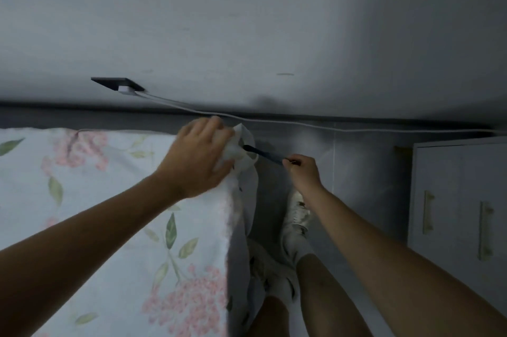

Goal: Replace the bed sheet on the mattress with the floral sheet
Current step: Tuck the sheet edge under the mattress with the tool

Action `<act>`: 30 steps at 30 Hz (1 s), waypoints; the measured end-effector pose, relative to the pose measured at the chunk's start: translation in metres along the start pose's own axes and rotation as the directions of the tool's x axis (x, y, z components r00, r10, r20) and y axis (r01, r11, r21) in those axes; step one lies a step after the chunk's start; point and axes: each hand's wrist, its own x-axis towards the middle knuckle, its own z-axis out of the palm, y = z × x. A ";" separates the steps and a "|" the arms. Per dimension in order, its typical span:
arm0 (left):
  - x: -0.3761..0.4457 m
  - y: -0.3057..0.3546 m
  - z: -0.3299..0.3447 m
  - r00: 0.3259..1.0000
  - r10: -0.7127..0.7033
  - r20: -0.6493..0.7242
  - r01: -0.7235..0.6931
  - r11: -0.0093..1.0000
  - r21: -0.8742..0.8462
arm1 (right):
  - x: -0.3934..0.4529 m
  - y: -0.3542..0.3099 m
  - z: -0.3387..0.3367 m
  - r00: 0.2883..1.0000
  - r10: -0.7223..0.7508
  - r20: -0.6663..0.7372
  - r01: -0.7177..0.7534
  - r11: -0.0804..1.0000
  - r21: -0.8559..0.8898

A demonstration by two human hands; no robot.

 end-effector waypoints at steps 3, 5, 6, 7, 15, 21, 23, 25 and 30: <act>-0.001 -0.029 0.007 0.970 -0.229 0.086 0.231 0.973 -0.004 | 0.007 -0.001 0.025 0.999 -0.022 0.027 0.022 1.000 -0.004; 0.005 -0.032 0.011 0.956 -0.263 0.132 0.266 0.964 -0.004 | 0.012 0.002 0.036 0.999 -0.031 0.031 0.031 0.999 -0.006; 0.010 -0.031 0.009 0.943 -0.287 0.166 0.291 0.957 0.002 | 0.014 0.004 0.041 0.999 -0.038 0.029 0.038 0.999 0.004; 0.015 -0.031 0.005 0.926 -0.317 0.203 0.321 0.947 0.016 | 0.015 0.003 0.046 0.998 -0.044 0.033 0.044 0.999 0.013; -0.003 -0.015 -0.038 0.933 -0.347 0.100 0.354 0.933 -0.068 | 0.019 -0.031 0.088 0.975 -0.171 0.142 0.176 0.984 -0.023; -0.014 -0.012 -0.049 0.933 -0.360 0.002 0.359 0.930 -0.072 | 0.025 -0.029 0.098 0.867 -0.133 0.480 0.312 0.896 -0.315; -0.014 -0.012 -0.048 0.934 -0.357 -0.008 0.355 0.931 -0.080 | 0.021 -0.029 0.097 0.825 -0.079 0.560 0.329 0.872 -0.361; -0.014 -0.012 -0.046 0.938 -0.347 -0.019 0.344 0.935 -0.082 | 0.019 -0.029 0.093 0.777 -0.001 0.629 0.360 0.821 -0.443; -0.011 -0.010 -0.046 0.936 -0.353 -0.011 0.349 0.930 -0.115 | 0.033 -0.019 0.075 0.883 -0.077 0.464 0.218 0.941 -0.258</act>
